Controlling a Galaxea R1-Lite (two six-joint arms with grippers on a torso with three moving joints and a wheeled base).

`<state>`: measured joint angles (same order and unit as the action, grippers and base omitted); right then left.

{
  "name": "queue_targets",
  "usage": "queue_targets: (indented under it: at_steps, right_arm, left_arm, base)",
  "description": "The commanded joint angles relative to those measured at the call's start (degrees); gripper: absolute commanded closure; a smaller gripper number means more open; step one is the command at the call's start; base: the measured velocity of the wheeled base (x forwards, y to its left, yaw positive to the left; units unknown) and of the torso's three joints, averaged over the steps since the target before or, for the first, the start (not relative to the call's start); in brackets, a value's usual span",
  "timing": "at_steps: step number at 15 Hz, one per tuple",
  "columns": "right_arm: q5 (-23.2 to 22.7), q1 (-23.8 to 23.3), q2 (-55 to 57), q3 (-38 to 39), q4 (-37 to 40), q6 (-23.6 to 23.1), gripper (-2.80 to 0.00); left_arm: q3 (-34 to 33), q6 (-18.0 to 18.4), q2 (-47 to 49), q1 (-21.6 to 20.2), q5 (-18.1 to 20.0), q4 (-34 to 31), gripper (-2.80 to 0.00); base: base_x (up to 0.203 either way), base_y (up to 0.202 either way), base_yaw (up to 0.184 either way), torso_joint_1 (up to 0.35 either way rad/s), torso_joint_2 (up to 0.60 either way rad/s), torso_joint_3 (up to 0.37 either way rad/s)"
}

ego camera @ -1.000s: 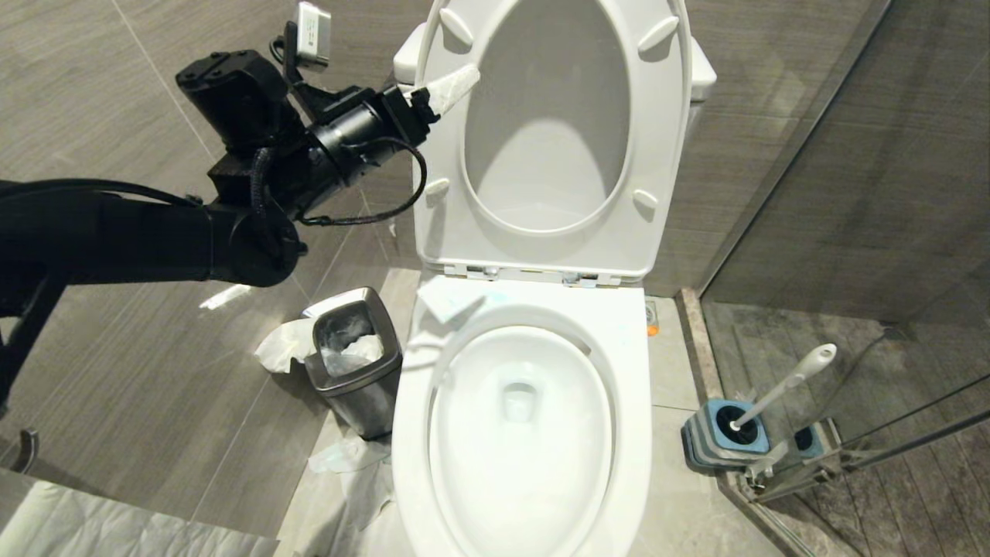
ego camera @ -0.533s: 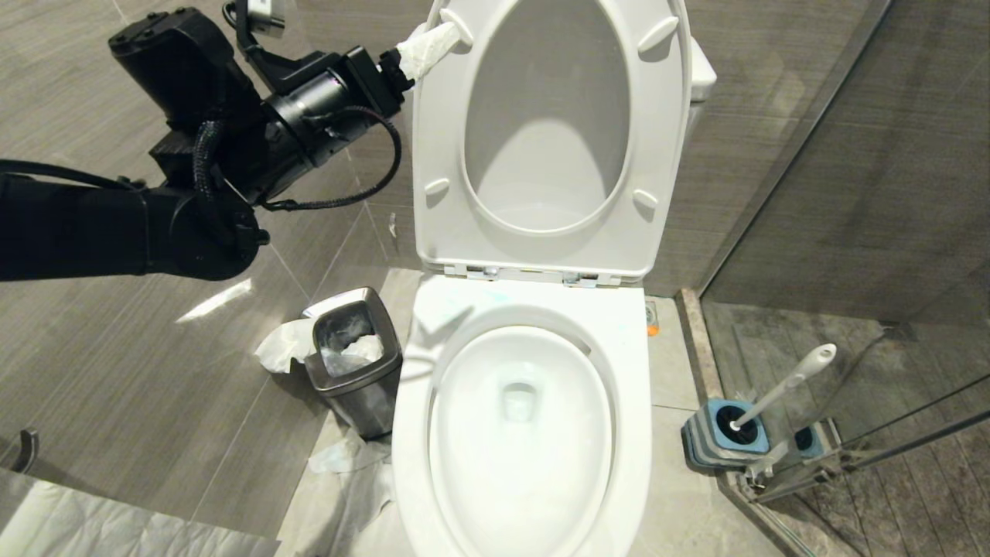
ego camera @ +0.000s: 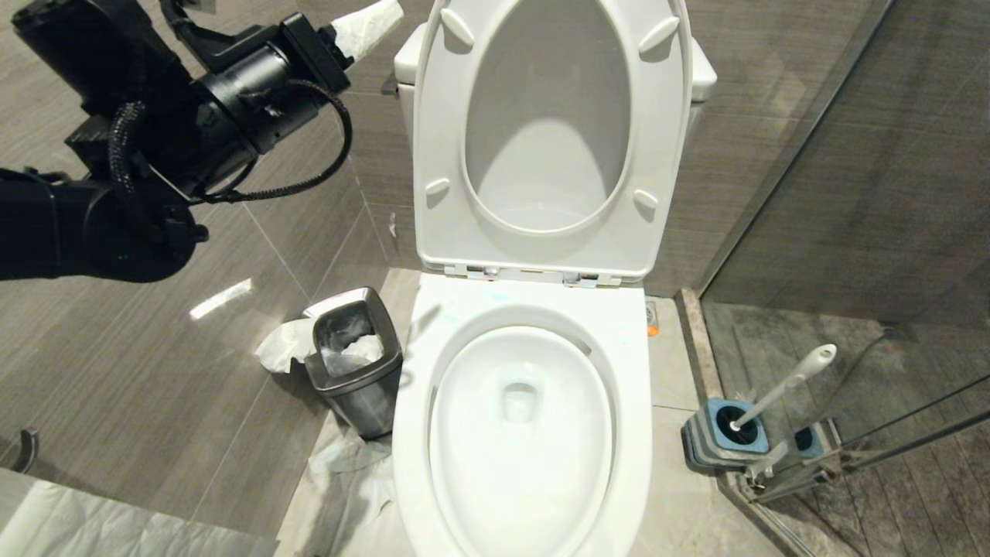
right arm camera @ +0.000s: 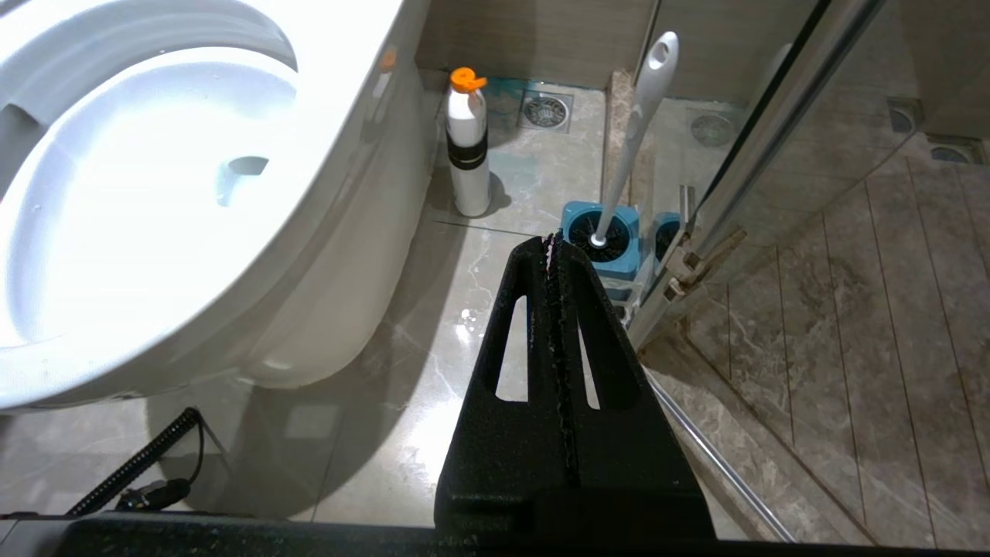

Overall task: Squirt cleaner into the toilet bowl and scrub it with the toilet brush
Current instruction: Pour in the cleaning agent

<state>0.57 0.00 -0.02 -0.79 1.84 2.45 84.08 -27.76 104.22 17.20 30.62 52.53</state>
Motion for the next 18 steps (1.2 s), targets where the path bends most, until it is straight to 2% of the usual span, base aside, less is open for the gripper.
queue_targets:
  at_steps: [1,2,4,7,10,12,13,16,18]
  right_arm:
    - [0.04,0.00,0.02,0.00,0.00,0.01,0.00]
    - [0.04,0.00,0.02,0.00,0.00,0.01,0.00]
    - [0.04,0.00,0.02,0.00,0.00,0.01,0.00]
    - [0.04,0.00,0.02,0.00,0.00,0.01,0.00]
    - [0.04,0.00,0.02,0.00,0.00,0.01,0.00]
    - [0.04,0.00,0.02,0.00,0.00,0.01,0.00]
    - [0.04,0.00,0.02,0.00,0.00,0.01,0.00]
    - [0.04,0.00,0.02,0.00,0.00,0.01,0.00]
    - [0.04,0.00,0.02,0.00,0.00,0.01,0.00]
  left_arm:
    - [-0.72,-0.91,-3.10,-0.27,0.03,0.02,0.00]
    - [-0.71,-0.96,-4.19,-0.25,-0.16,-0.90,0.00]
    - [-0.37,-0.80,-7.79,-0.15,-1.08,-6.63,0.00]
    - [0.40,1.97,-14.04,-0.02,-5.40,-16.76,0.00]
    - [4.57,9.90,-18.41,-0.20,-13.48,-26.68,0.00]
    - [8.16,13.96,-21.29,-0.23,-18.49,-32.49,0.00]
    - [8.53,15.85,-23.54,-0.25,-19.28,-35.64,0.00]
    - [8.38,24.73,-30.99,-0.36,-20.32,-45.40,0.00]
    - [8.14,28.02,-35.28,-0.43,-23.27,-49.21,0.00]
  base:
    - [0.000,0.000,0.000,0.000,0.00,0.000]
    - [0.000,0.000,0.000,0.000,0.00,0.000]
    - [0.000,0.000,0.000,0.000,0.00,0.000]
    - [0.000,0.000,0.000,0.000,0.00,0.000]
    - [0.000,0.000,0.000,0.000,0.00,0.000]
    - [0.000,0.000,0.000,0.000,0.00,0.000]
    - [0.000,0.000,0.000,0.000,0.00,0.000]
    - [0.000,0.000,0.000,0.000,0.00,0.000]
    - [0.000,0.000,0.000,0.000,0.00,0.000]
